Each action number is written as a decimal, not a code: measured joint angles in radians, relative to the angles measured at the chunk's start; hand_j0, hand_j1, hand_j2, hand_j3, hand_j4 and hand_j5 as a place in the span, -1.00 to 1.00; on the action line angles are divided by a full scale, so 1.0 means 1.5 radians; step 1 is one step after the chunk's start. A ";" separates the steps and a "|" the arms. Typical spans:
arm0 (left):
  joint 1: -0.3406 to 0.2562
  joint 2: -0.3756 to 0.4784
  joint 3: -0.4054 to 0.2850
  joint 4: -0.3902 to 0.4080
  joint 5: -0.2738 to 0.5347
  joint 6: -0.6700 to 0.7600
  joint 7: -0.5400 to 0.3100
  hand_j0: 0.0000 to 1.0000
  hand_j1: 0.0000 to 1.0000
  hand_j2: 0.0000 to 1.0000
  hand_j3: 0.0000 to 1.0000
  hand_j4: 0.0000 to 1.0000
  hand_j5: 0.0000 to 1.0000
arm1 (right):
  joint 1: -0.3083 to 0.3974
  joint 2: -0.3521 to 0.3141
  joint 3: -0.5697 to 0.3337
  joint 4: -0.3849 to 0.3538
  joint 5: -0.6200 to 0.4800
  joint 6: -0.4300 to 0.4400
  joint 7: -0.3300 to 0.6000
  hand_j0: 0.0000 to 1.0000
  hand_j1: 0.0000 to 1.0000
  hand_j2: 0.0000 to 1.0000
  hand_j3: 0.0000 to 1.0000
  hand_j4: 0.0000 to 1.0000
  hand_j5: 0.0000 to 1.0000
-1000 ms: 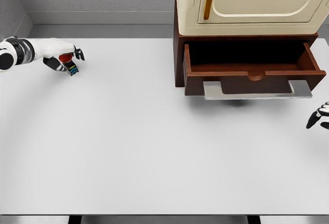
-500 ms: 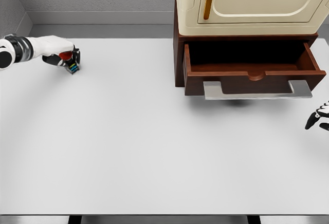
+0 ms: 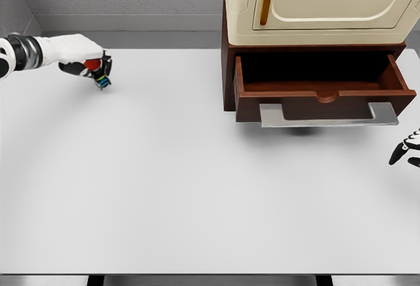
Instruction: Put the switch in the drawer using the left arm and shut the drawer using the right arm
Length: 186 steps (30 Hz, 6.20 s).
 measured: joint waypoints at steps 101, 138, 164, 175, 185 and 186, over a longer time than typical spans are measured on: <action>-0.098 -0.243 -0.092 -0.289 0.213 -0.005 -0.008 -0.13 -0.13 -0.13 -0.13 -0.13 -0.13 | 0.000 0.000 0.000 0.000 -0.001 0.000 0.000 0.06 0.06 0.06 0.06 0.06 0.06; -0.098 -0.315 -0.070 -0.237 0.211 -0.005 -0.005 0.79 0.79 0.79 0.79 0.79 0.79 | -0.013 -0.012 0.000 0.000 -0.009 0.000 0.000 0.05 0.05 0.05 0.05 0.05 0.05; -0.119 -0.321 -0.079 -0.235 0.203 -0.002 -0.002 0.79 0.79 0.79 0.79 0.79 0.79 | -0.018 -0.022 0.009 0.000 -0.011 0.000 0.000 0.05 0.05 0.05 0.05 0.05 0.05; -0.220 -0.011 -0.197 -0.598 0.757 0.157 -0.031 0.86 0.86 0.86 0.86 0.86 0.86 | -0.017 -0.022 0.011 0.000 -0.011 0.000 0.000 0.06 0.06 0.06 0.06 0.06 0.06; -0.235 -0.013 -0.238 -0.620 1.034 0.591 -0.029 0.98 0.98 0.98 0.98 0.98 0.98 | -0.017 -0.022 0.014 0.000 -0.011 0.000 0.000 0.06 0.06 0.06 0.06 0.06 0.06; -0.235 -0.012 -0.235 -0.620 1.048 0.605 -0.025 0.98 0.98 0.98 0.98 0.98 0.98 | -0.016 -0.022 0.014 0.000 -0.011 0.000 0.000 0.06 0.06 0.06 0.06 0.06 0.06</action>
